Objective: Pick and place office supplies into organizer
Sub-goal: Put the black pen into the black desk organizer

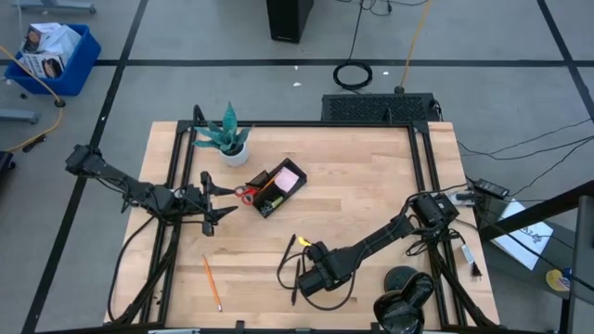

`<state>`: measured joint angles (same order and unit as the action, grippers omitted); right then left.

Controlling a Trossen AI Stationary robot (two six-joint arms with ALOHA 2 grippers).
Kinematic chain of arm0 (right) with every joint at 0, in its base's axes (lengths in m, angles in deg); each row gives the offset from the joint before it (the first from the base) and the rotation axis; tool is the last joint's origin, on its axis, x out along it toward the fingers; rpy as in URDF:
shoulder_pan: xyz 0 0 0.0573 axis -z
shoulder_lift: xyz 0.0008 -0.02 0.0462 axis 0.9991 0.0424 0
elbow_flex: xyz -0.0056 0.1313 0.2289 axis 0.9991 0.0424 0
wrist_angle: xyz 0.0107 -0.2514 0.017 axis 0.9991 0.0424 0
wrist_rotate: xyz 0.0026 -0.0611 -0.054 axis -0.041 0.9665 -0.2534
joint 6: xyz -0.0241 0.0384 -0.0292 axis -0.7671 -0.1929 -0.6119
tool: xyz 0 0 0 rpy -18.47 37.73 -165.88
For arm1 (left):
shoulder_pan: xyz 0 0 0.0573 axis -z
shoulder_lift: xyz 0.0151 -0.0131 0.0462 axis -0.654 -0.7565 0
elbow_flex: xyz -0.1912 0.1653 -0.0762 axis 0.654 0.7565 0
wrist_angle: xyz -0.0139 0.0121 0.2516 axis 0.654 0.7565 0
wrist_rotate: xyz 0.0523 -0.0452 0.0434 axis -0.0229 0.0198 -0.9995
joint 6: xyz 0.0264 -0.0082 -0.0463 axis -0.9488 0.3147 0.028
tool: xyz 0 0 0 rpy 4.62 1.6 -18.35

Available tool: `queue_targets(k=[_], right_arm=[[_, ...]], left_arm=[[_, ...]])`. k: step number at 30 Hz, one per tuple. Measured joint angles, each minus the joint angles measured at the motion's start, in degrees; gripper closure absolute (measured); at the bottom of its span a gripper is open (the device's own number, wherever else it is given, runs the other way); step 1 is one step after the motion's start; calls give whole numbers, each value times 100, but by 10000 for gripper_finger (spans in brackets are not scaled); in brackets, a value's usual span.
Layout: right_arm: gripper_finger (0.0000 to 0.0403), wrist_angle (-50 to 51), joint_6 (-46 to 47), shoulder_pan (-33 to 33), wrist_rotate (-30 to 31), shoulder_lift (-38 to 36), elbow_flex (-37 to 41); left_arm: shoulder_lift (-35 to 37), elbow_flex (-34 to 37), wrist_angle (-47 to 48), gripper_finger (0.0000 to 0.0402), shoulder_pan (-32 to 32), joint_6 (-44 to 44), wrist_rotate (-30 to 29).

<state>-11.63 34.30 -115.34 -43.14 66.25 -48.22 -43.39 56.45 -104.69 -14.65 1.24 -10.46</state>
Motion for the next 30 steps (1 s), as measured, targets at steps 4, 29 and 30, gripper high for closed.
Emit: queue_targets(k=[4, 29, 30], right_arm=[[372, 6, -279, 0, 432, 0, 0], [372, -481, -2622, 159, 2709, -27, 7], [374, -642, -2801, 179, 2801, -31, 7]], left_arm=[[-1, 0, 0, 178, -1, 0, 2], [-1, 0, 0, 178, -1, 0, 0], [-2, 0, 0, 178, 0, 0, 0]])
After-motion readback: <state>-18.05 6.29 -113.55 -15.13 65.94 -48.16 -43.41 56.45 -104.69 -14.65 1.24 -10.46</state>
